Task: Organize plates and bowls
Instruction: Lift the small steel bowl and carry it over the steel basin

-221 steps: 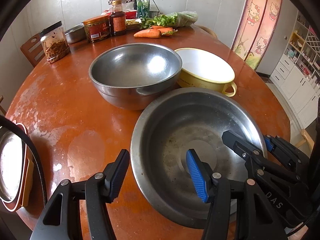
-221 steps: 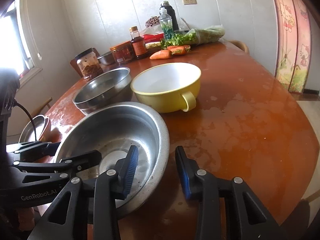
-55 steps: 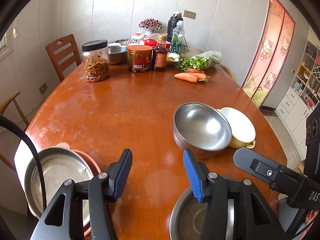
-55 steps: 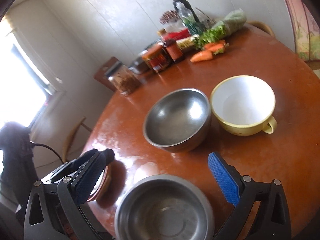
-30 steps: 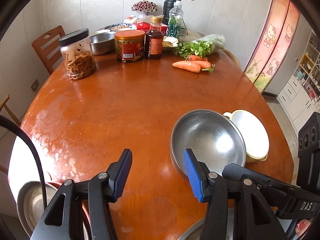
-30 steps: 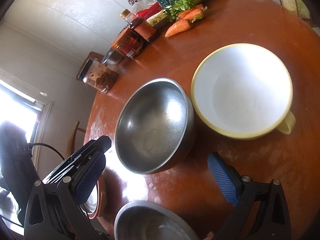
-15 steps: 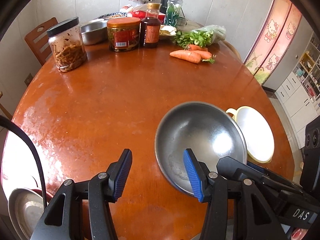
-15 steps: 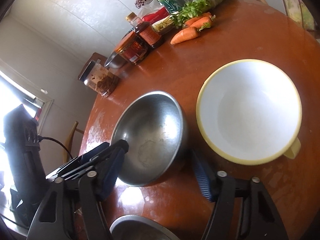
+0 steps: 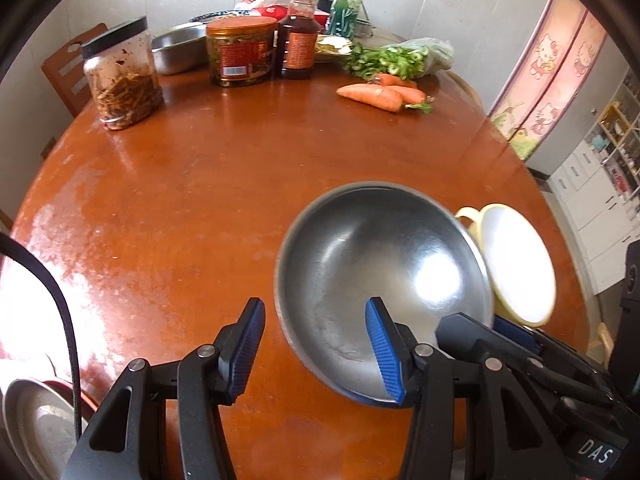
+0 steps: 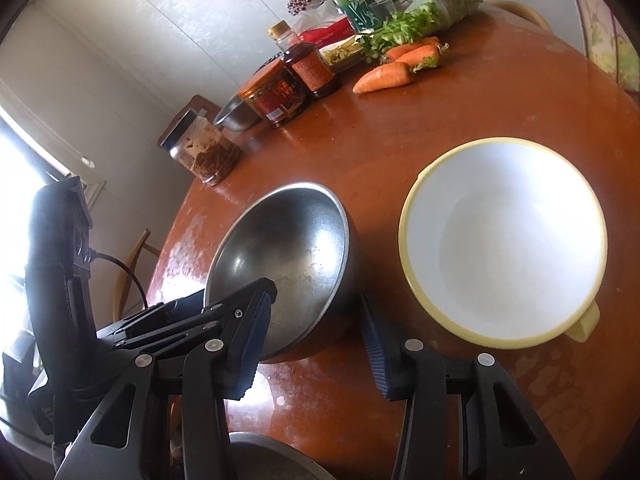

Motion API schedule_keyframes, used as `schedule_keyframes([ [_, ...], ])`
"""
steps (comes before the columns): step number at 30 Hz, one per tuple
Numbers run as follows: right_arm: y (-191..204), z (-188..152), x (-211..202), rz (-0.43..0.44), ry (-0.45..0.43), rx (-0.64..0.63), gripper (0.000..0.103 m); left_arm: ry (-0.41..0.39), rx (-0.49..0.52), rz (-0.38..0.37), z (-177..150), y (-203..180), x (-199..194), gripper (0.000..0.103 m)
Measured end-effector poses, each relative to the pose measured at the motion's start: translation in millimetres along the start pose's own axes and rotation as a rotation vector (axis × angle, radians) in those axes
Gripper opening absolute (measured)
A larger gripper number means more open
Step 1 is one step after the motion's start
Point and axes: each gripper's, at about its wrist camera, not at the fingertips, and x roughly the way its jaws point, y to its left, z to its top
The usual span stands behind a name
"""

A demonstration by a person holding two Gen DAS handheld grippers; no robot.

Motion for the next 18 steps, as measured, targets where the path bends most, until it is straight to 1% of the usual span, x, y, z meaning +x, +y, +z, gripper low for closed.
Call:
schedule_keyframes([
  [4, 1.4, 0.2, -3.2, -0.006, -0.016, -0.018, 0.047, -0.005, -0.002, -0.013, 1.5, -0.7, 1.7, 0.050],
  [7, 4.0, 0.9, -3.0, -0.038, -0.031, -0.037, 0.047, 0.019, -0.014, 0.012, 2.8, 0.6, 10.2, 0.050],
  [12, 5.1, 4.4, 1.8, -0.053, -0.040, -0.054, 0.047, 0.033, -0.029, 0.011, 0.7, 3.9, 16.6, 0.050],
  [13, 5.2, 4.7, 2.5, -0.056, -0.040, -0.059, 0.046, 0.036, -0.030, 0.000, 0.2, 4.3, 16.9, 0.046],
  [14, 5.6, 4.5, 2.4, -0.062, -0.040, -0.066, 0.039, 0.041, -0.033, -0.028, -0.3, 4.0, 17.3, 0.043],
  [15, 7.6, 4.3, 2.1, -0.069, -0.039, -0.086, 0.036, 0.039, -0.031, -0.018, -1.1, 3.4, 17.2, 0.042],
  [18, 13.9, 3.2, 0.2, -0.089, -0.043, -0.116, 0.036, 0.035, -0.029, -0.017, -3.1, 2.1, 14.6, 0.042],
])
